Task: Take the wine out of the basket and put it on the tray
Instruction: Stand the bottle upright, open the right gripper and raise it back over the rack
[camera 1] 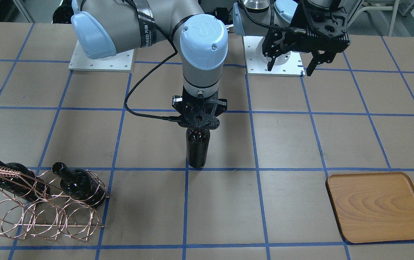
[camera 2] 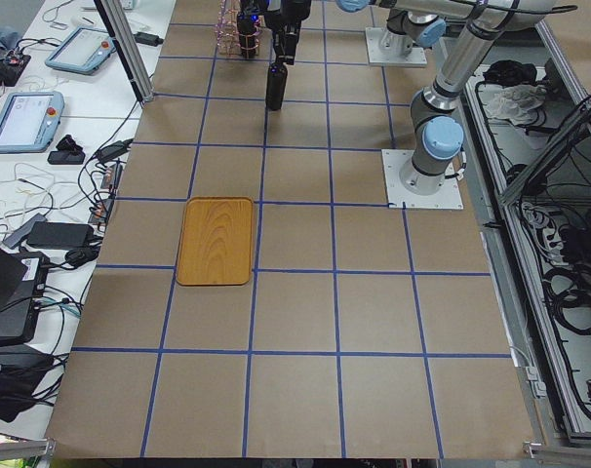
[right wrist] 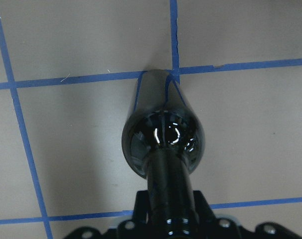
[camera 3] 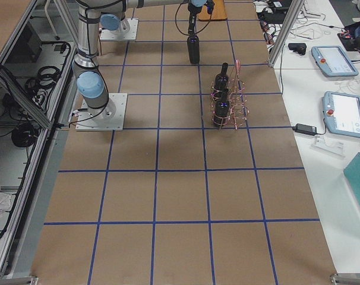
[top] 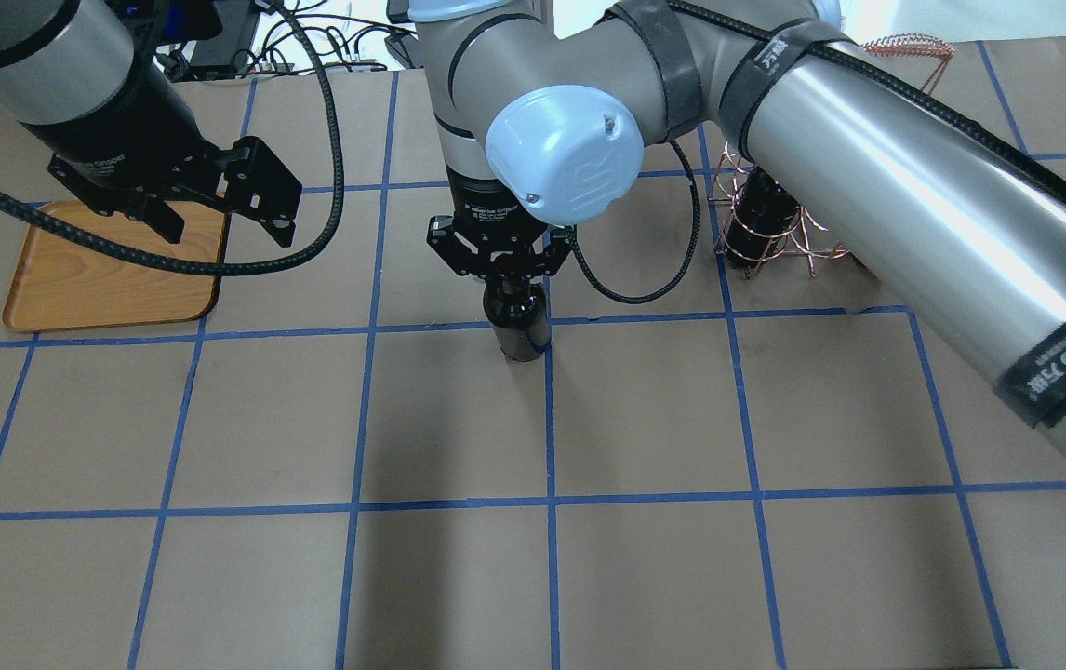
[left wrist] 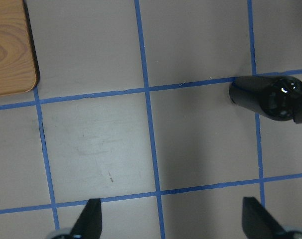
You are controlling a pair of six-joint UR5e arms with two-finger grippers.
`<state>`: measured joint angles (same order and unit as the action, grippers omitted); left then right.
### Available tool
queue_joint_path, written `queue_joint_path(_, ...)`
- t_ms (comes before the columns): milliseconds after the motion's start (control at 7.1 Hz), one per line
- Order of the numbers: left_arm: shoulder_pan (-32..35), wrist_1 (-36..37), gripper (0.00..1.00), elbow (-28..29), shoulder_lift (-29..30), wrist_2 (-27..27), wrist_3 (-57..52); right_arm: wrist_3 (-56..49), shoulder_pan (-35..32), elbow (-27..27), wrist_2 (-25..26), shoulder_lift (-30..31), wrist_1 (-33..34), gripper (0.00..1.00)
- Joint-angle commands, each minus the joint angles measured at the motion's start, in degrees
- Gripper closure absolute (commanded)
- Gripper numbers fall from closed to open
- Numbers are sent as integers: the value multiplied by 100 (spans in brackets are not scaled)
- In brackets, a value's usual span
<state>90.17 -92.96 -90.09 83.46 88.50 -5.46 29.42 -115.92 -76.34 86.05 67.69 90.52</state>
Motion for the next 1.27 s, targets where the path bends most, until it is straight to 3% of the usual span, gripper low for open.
queue_joint_path(0, 0, -3, 0, 0, 3, 9, -8, -15, -9, -12, -44, -19, -148, 100)
queue_joint_path(141, 0, 15, 0, 0, 3, -8, 1, -94, -9, -13, -35, -36, -122, 31)
queue_joint_path(282, 0, 15, 0, 0, 3, 1, 1, -86, -1, -4, -88, 24, -113, 8)
queue_joint_path(423, 9, 58, 0, 9, 117, -86, 114, -77, 43, 40, -105, 182, -113, 1)
queue_joint_path(705, 35, 41, 0, 17, 126, -122, 377, -138, 585, 58, -1, 726, -70, 0)
queue_joint_path(1127, 631, 172, 0, 26, 310, -149, 1306, -2235, 2429, -3, 0, 1044, 212, 0)
